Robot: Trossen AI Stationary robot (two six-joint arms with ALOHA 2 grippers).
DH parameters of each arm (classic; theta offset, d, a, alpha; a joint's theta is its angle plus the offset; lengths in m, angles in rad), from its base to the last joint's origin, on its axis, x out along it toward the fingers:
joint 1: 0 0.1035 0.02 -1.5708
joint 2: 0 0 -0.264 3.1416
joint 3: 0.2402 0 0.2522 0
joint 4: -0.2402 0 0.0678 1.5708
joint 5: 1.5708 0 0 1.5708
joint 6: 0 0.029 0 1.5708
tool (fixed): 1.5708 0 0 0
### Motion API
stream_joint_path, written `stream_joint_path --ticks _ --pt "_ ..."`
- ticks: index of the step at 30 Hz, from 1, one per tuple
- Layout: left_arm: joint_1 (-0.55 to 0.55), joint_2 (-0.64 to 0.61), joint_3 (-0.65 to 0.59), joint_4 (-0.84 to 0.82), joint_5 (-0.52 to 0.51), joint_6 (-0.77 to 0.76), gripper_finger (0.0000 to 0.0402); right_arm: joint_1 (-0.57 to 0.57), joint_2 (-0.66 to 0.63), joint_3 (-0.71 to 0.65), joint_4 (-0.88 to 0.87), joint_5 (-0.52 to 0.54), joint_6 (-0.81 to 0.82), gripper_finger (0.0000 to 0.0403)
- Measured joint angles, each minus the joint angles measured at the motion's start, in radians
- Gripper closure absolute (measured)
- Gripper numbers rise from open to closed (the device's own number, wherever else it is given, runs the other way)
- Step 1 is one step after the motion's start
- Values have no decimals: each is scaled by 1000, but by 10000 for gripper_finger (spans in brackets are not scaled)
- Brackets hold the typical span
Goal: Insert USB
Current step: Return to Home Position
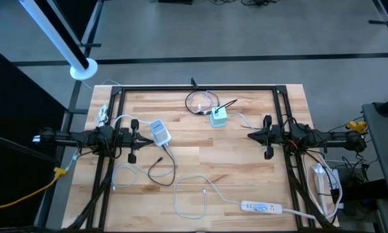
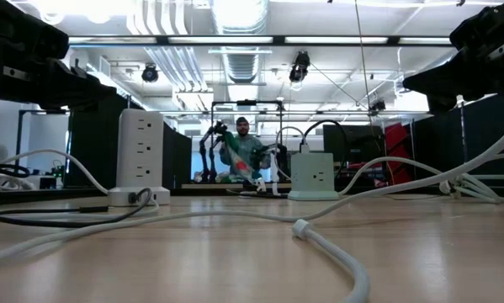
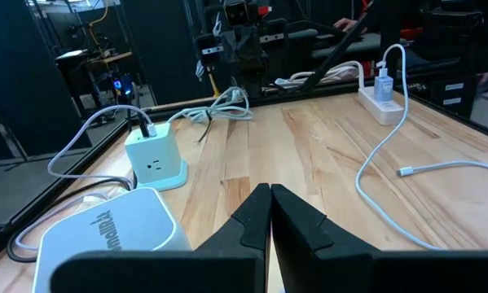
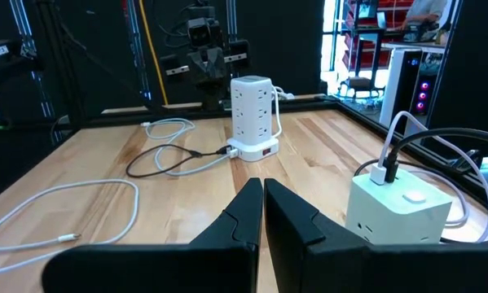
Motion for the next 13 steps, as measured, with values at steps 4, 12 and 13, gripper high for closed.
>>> stream_joint_path --ticks 4,12,13 --pt "0 0 0 0 0 0 402 0 0 0 0 0 0 403" --pt "0 0 0 0 0 0 402 0 0 0 0 0 0 403" --pt "0 0 0 0 0 0 402 0 0 0 0 0 0 403"
